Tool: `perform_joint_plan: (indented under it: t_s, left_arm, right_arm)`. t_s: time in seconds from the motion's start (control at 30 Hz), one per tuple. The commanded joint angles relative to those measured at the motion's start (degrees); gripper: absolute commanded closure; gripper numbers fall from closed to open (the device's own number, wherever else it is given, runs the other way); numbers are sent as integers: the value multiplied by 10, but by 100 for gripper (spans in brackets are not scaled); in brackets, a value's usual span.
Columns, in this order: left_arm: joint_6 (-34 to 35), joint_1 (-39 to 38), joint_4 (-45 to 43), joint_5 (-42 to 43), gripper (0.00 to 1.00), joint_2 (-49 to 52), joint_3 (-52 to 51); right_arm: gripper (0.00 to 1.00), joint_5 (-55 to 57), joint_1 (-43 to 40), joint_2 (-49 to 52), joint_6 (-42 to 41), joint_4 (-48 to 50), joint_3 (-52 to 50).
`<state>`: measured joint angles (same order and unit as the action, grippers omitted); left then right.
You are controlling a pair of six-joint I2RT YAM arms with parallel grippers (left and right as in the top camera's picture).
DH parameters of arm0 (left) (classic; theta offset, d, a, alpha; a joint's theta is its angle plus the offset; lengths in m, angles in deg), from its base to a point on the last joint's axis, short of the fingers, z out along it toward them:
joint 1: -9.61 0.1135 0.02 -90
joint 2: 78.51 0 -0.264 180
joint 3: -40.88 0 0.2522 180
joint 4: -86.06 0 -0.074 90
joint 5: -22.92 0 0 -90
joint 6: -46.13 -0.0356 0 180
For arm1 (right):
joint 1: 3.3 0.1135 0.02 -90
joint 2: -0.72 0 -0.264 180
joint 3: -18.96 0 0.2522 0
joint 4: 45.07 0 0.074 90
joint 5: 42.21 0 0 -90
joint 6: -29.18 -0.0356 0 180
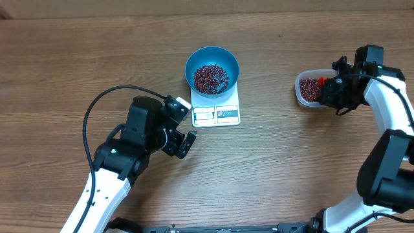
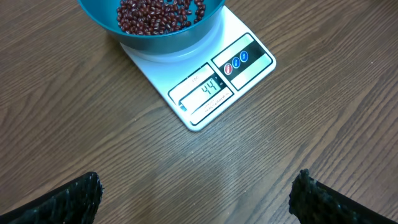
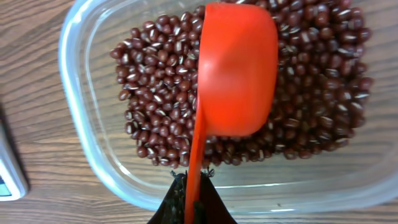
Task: Scoop item into bowl and weigh 150g on scale
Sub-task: 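Dip the red scoop into the beans and lift it filled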
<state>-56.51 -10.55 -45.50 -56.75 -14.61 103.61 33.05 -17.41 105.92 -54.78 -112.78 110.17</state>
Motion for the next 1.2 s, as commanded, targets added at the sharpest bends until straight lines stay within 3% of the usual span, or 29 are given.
perform_joint_plan:
  t_s: [0.0, 0.6, 0.93, 1.17]
  left_arm:
    - [-13, -1, 0, 7, 0, 2, -5]
    - [-13, -1, 0, 7, 0, 2, -5]
    - [-13, -1, 0, 7, 0, 2, -5]
    - [-13, -1, 0, 7, 1, 2, -5]
  right_arm:
    - [96, -45, 5, 16, 0, -12, -6]
    - [96, -105, 5, 40, -2, -19, -10]
    - [96, -210, -4, 63, -17, -3, -9]
    - [96, -299, -55, 63, -17, -10, -9]
